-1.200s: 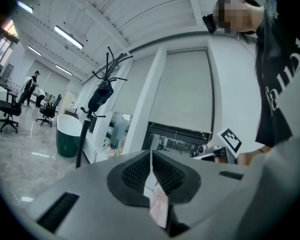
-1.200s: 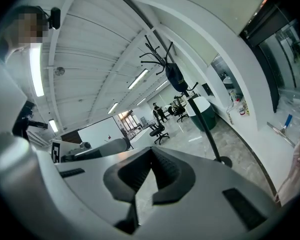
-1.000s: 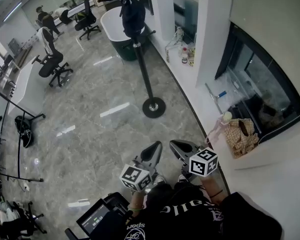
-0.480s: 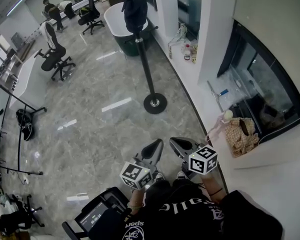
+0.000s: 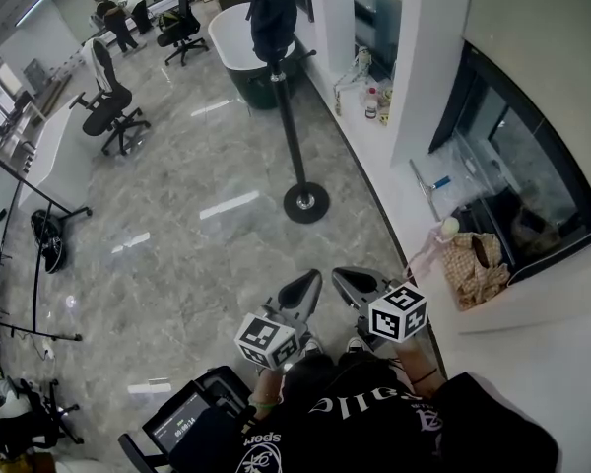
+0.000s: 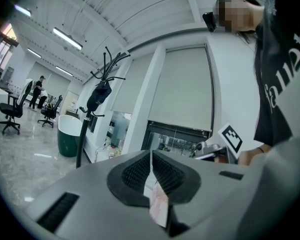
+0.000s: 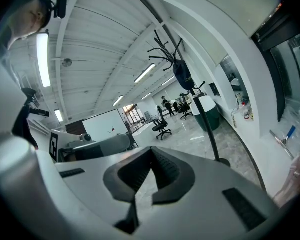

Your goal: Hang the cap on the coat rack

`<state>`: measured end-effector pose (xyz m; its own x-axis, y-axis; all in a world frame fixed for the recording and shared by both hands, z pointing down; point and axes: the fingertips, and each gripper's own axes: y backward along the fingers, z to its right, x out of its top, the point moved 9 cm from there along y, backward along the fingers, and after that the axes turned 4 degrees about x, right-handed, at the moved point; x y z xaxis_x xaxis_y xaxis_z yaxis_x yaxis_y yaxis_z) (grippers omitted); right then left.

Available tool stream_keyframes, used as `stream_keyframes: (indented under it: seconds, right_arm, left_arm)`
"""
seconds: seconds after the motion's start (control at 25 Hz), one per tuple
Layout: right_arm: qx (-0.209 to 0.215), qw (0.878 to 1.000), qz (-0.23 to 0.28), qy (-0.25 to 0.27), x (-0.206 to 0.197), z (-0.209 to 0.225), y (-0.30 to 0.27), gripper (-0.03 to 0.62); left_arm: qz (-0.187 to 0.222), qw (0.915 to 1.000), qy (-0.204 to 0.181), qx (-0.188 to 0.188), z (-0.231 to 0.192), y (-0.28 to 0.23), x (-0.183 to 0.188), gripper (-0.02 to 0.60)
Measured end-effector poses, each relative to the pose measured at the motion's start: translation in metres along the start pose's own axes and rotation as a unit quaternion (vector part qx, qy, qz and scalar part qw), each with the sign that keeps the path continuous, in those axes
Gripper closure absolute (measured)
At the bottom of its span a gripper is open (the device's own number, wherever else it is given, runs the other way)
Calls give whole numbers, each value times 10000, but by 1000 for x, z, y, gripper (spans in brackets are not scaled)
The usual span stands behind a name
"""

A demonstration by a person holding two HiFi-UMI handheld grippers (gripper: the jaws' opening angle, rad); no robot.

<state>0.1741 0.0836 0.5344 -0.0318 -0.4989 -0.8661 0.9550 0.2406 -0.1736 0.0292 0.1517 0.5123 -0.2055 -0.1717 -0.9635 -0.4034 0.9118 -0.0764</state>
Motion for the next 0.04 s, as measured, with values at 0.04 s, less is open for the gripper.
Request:
stream_keyframes:
  seconds: [0.04]
  right_arm:
    - [-2,10000,5,4,0,-1,0,577]
  left_arm:
    - [-1,10000,-4,-11,0,0,0,577]
